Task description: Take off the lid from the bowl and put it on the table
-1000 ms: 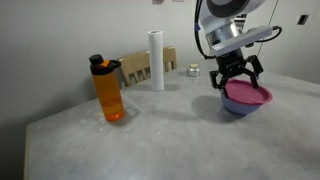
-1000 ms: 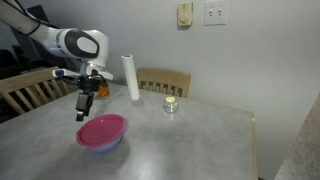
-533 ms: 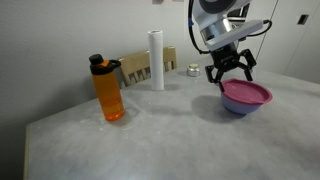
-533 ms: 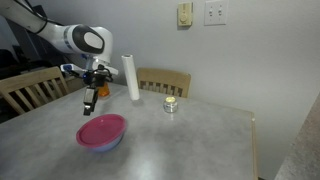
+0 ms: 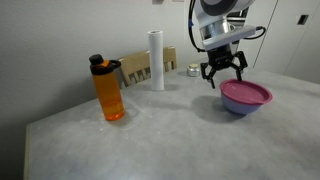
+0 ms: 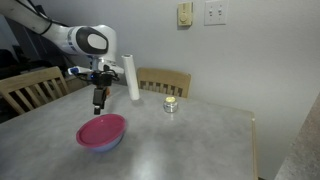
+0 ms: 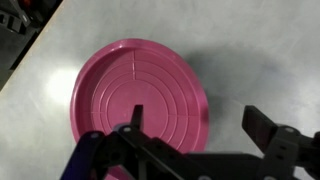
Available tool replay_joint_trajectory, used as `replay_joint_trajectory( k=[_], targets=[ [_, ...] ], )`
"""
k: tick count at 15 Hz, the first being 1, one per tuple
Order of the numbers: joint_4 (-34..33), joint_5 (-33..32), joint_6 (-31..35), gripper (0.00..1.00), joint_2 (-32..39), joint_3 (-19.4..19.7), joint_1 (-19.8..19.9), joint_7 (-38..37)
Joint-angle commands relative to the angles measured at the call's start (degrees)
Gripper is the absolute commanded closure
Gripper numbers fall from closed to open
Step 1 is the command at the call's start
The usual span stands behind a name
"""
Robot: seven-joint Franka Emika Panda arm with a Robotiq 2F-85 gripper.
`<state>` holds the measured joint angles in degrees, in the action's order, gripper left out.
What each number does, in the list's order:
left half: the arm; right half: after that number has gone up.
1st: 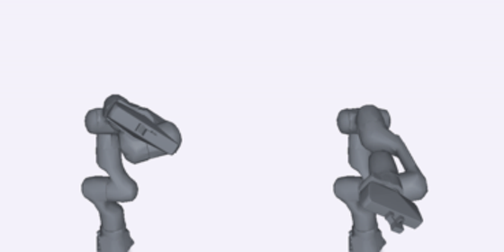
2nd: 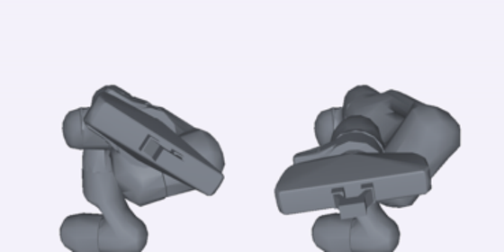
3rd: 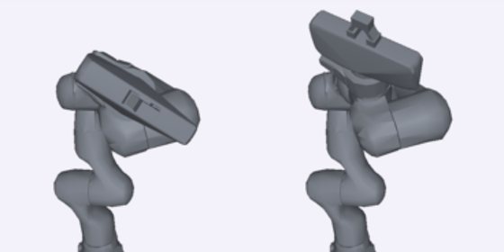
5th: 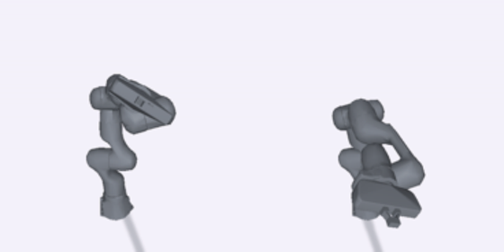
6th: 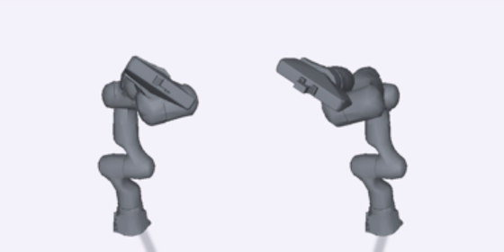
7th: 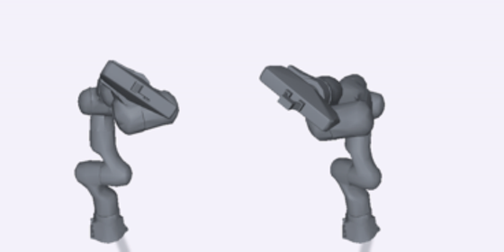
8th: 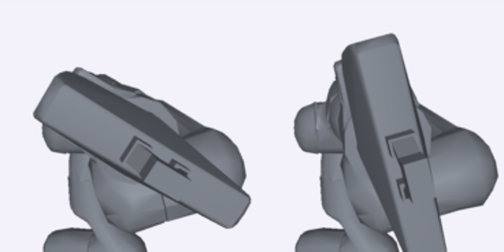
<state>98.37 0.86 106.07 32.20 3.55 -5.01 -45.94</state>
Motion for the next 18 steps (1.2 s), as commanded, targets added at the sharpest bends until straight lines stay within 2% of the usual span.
replay_joint_trajectory(
  k=[1,12,13,18],
  targets=[
    [0.33,1.75,1.72,0.0,0.47,0.34,0.92,0.61],
    [-3.38,2.07,-0.31,0.0,4.37,0.34,1.23,1.3],
    [-3.55,1.99,-0.47,0.21,4.49,0.32,1.2,1.46],
    [-4.75,1.68,-0.88,0.54,5.48,0.07,0.76,1.9]
  ],
)
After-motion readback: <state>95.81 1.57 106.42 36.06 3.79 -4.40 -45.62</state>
